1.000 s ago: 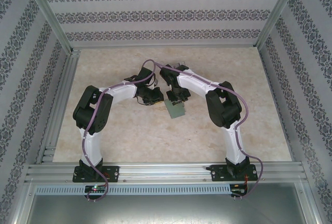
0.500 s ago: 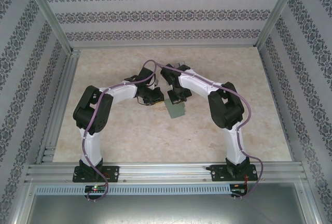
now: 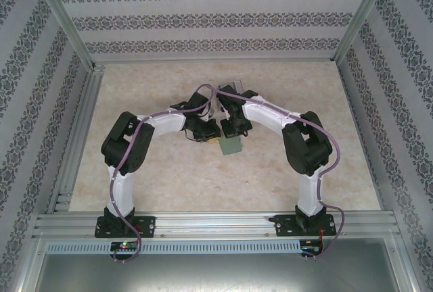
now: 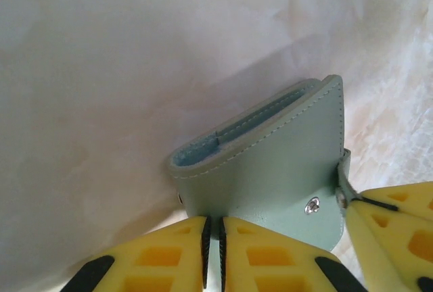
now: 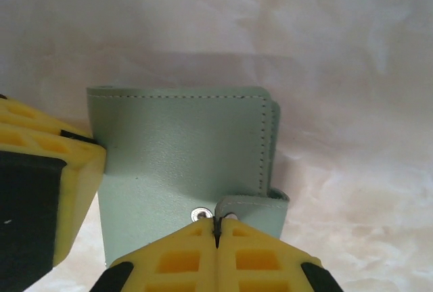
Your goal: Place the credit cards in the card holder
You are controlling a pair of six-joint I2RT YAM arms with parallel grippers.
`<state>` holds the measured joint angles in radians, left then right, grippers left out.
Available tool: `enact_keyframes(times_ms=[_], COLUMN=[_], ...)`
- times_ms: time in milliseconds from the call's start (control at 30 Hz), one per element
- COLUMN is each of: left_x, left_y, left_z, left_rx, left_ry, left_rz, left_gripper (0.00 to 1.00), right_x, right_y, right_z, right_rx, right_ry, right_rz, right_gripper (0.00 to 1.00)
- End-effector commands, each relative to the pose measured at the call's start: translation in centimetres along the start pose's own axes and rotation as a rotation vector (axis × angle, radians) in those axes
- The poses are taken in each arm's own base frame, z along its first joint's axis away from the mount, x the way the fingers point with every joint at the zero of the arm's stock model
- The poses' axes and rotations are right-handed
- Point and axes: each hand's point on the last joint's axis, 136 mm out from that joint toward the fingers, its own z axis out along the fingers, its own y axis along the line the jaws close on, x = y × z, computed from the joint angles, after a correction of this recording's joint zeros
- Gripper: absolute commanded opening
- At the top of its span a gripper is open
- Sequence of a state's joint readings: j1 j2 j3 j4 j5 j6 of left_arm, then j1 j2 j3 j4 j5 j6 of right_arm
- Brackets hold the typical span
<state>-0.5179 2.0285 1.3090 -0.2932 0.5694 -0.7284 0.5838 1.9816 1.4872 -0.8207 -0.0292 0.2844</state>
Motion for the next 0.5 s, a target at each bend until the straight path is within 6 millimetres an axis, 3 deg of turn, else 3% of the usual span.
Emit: enact_keyframes(times_ms=[0, 267, 467], left_x=[0.3, 0.2, 0.1], left_y=[-0.5, -0.5, -0.5], left_z=[1.2, 1.1, 1.1], left_rx=[0.010, 0.001, -0.005], left_ry=[0.015, 0.013, 0.011], left_rz=[0.003, 0.006, 0.010], left_gripper=[0.15, 0.15, 0.15], right_x=[-0.3, 0.3, 1.0], right_y=[0.8, 0.7, -0.7], right_z=[0.3, 1.0, 1.3], right_rx=[-0.066, -0.076, -0.009], right_ry=[-0.013, 0.025, 0.049], right_rz=[-0.004, 0.002, -0.001], right_gripper=[0.05, 0.05, 0.05])
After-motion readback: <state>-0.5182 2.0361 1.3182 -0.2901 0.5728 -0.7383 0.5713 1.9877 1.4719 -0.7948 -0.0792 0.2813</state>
